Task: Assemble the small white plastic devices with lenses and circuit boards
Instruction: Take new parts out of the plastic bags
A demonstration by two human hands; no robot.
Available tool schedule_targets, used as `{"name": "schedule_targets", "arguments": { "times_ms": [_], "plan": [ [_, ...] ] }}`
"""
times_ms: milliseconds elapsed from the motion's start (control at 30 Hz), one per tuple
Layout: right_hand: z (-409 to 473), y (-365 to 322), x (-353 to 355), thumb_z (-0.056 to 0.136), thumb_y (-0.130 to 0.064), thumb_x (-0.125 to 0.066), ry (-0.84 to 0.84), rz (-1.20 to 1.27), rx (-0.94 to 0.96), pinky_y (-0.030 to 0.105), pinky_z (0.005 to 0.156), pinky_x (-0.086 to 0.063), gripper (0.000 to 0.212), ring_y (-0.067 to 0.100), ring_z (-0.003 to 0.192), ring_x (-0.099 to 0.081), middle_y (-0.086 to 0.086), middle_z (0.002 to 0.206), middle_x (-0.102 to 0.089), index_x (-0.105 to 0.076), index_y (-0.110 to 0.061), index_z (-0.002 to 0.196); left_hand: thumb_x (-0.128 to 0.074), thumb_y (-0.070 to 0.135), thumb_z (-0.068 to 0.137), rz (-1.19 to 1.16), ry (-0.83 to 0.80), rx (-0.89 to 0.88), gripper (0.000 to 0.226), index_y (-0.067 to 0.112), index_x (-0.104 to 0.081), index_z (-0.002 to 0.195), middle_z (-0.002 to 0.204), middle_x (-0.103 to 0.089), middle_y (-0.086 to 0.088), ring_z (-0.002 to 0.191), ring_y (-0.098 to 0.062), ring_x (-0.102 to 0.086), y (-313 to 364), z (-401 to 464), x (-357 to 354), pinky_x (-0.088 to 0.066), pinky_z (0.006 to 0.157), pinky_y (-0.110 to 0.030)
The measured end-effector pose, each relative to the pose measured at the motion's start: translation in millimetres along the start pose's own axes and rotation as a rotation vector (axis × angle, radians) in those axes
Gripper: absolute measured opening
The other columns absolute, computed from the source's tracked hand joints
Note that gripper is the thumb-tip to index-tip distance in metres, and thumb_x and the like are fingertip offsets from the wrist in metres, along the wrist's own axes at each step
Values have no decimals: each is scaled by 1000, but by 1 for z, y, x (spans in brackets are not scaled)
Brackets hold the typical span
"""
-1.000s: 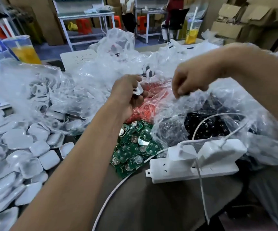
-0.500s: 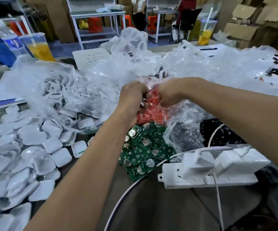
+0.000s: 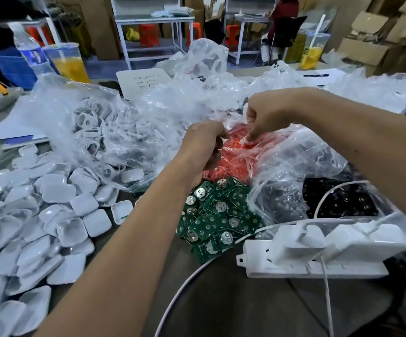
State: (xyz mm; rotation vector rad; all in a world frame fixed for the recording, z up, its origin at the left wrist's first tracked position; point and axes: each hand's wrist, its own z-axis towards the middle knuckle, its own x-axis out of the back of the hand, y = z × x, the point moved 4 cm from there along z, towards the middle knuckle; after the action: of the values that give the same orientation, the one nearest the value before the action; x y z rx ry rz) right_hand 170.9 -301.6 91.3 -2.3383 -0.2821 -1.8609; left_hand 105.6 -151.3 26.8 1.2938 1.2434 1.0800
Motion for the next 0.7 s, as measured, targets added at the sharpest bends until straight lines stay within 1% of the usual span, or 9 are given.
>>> {"name": "schedule_targets", "arguments": {
  "times_ms": [100,200,233,300,400,500,567,667,700],
  "plan": [
    [-1,0,-25,96,-39,-72,-152,-75,-14,21,49,-47,31,14,64,-57,7,91,-72,-72,-8,96,-55,22,95,-10,-14,-1,23,17,-50,73,48,-39,12,41,-9,-30,-2,-1,-1,-26,39,-17],
    [1,-4,-40,97,-28,-71,-131,-54,37,15,46,-41,27,8,55,-53,0,72,-62,-63,-13,76,-53,37,101,-47,-24,36,32,17,-52,77,52,-41,10,38,-8,-31,-8,-3,-5,-25,38,-18],
    [1,-3,-37,95,-27,-73,-106,-24,57,14,45,-40,26,7,53,-52,-2,70,-62,-65,-13,74,-50,41,102,-45,-45,41,34,18,-52,77,52,-41,10,38,-8,-31,-9,-3,-7,-25,38,-19],
    [1,1,-28,91,-30,-78,-55,45,64,17,48,-40,24,8,55,-53,-2,70,-67,-72,-13,76,-43,41,103,-48,-72,65,35,19,-51,77,54,-42,11,40,-7,-30,-13,-2,-7,-26,39,-20],
    [0,10,-21,93,-38,-76,-1,73,45,26,53,-38,40,14,54,-46,-3,58,-56,-66,-10,67,-41,32,99,-125,-48,125,27,20,-49,76,60,-42,6,43,-9,-27,-17,-2,-3,-23,37,-19],
    [-4,14,-15,97,-30,-73,47,98,-1,27,55,-42,35,19,59,-49,4,67,-61,-70,-2,76,-49,25,105,-134,-61,124,17,10,-55,101,62,-54,1,43,-10,-41,-16,-3,-1,-29,33,-20],
    [-8,12,-2,97,-17,-70,167,154,-71,29,58,-46,22,21,63,-58,9,83,-71,-74,4,91,-55,26,106,-101,-99,102,23,5,-57,113,63,-64,-1,44,-12,-52,-16,-8,1,-36,34,-19],
    [-12,0,31,96,-8,-64,392,384,-168,30,51,-40,20,22,62,-52,11,85,-67,-72,3,111,-59,31,103,-26,-88,64,24,7,-58,107,65,-69,-2,43,-12,-54,-22,-17,15,-36,33,-19],
    [-16,-8,42,97,-7,-61,445,419,-168,31,53,-41,25,23,65,-52,14,95,-70,-71,0,118,-60,32,103,-5,-74,50,24,8,-57,103,67,-69,-2,42,-12,-53,-26,-20,22,-34,32,-19]
  ]
}}
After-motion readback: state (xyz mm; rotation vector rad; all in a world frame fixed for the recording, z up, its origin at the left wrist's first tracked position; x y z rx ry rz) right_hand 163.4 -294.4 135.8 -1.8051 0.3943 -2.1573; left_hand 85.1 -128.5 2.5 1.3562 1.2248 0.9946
